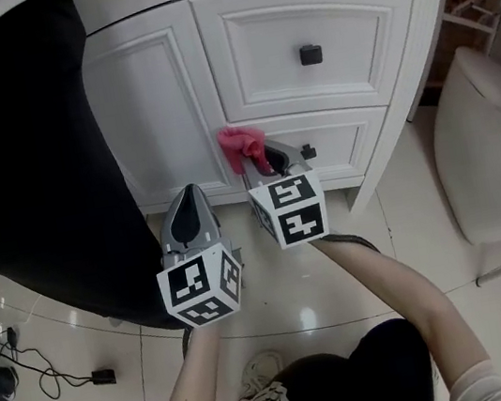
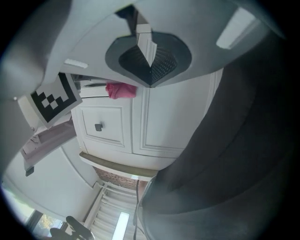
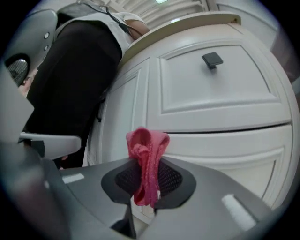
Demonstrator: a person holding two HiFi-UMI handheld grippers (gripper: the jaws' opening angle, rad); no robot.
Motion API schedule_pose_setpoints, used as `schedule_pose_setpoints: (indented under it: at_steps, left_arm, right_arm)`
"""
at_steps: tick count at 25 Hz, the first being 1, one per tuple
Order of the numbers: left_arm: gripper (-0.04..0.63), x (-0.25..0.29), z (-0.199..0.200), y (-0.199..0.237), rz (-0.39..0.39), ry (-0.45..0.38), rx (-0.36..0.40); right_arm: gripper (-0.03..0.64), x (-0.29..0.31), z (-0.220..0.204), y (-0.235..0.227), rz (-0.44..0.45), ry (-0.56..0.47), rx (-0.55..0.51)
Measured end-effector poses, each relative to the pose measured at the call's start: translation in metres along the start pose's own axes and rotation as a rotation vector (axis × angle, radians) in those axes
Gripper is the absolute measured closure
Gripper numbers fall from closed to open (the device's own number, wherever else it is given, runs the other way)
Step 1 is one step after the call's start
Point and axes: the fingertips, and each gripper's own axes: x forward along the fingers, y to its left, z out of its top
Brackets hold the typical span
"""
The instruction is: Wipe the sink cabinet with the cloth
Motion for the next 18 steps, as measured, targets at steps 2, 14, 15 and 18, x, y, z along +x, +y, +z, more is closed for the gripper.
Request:
schedule_pose_setpoints:
  at_steps: [2,14,15,18]
  left_arm:
    - [0.584,0.002,-0.010,0.001,0.003,0.015,-0.005]
    - [0.584,0.016,-0.033,-0.101,-0.167,0.064,-0.012]
    - [0.584,0.016,-0.034,-0.103,-0.167,0.067,-0.011]
    - [0.584,0.016,-0.033,-0.107,-0.160,0.070,-0.015]
  right_arm:
    - [0.555,-0.004,-0.003,-0.011,-0.024,0.001,-0.025]
    - [0.554,-0.102,-0.012,-0.170,-0.330,-0.044,0.046]
    - [0.554,-0.111,-0.015,-0.185,-0.360,-0.036,0.043]
    - [0.554,-0.138,-0.025,-0.224,-0.445,-0.022,0.057]
